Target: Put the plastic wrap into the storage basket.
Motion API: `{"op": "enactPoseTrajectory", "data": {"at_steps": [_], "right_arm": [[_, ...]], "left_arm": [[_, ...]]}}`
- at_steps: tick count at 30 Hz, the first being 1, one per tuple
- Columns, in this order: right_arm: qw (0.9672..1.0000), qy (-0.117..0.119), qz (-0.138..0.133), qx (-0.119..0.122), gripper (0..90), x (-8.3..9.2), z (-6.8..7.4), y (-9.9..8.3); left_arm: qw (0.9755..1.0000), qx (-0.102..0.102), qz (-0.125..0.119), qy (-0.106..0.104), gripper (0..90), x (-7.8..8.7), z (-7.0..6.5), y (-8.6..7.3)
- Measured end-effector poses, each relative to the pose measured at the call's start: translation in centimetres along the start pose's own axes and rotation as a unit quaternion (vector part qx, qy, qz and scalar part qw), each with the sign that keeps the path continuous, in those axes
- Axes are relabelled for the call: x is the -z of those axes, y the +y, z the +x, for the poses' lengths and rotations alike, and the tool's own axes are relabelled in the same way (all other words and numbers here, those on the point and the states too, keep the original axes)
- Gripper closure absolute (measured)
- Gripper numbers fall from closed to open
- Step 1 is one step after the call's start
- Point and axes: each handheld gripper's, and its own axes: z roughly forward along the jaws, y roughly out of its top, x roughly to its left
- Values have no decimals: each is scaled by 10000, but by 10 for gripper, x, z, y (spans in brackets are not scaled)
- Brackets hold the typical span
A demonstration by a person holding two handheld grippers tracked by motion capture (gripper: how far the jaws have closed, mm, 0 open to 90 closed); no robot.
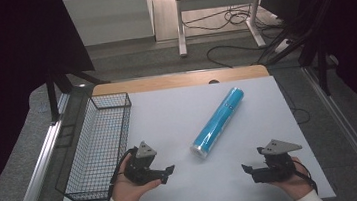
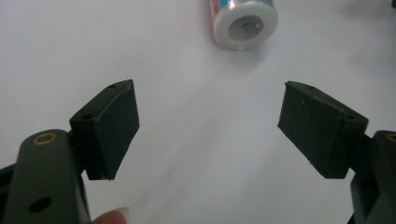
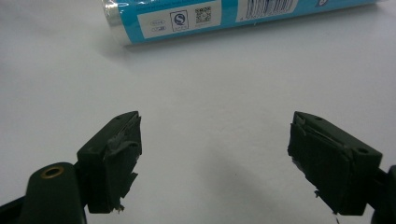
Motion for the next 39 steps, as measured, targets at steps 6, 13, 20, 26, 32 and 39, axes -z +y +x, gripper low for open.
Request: {"op": "enactPoseTrajectory", "data": {"at_steps": [6, 13, 20, 26, 32, 39], "right_arm": [[10000, -22, 50, 37, 177, -1, 0, -1], [9999, -65, 130, 60, 174, -4, -1, -1], [9998, -107, 156, 49, 175, -4, -3, -2], [9997, -153, 197, 17, 174, -6, -6, -3], [9995, -181, 245, 4, 174, -7, -7, -4], [9995, -218, 238, -37, 174, -6, -10, -5]], "left_arm": [[10000, -2, 19, -38, 200, -5, 0, 10], [10000, 0, 32, -69, 200, -10, 2, 21], [9999, 27, 69, -132, 199, -19, 4, 36], [9997, -7, 158, -160, 198, -30, 4, 49], [9995, -31, 210, -240, 198, -41, 5, 66], [9988, -32, 285, -388, 197, -59, 4, 85]]}}
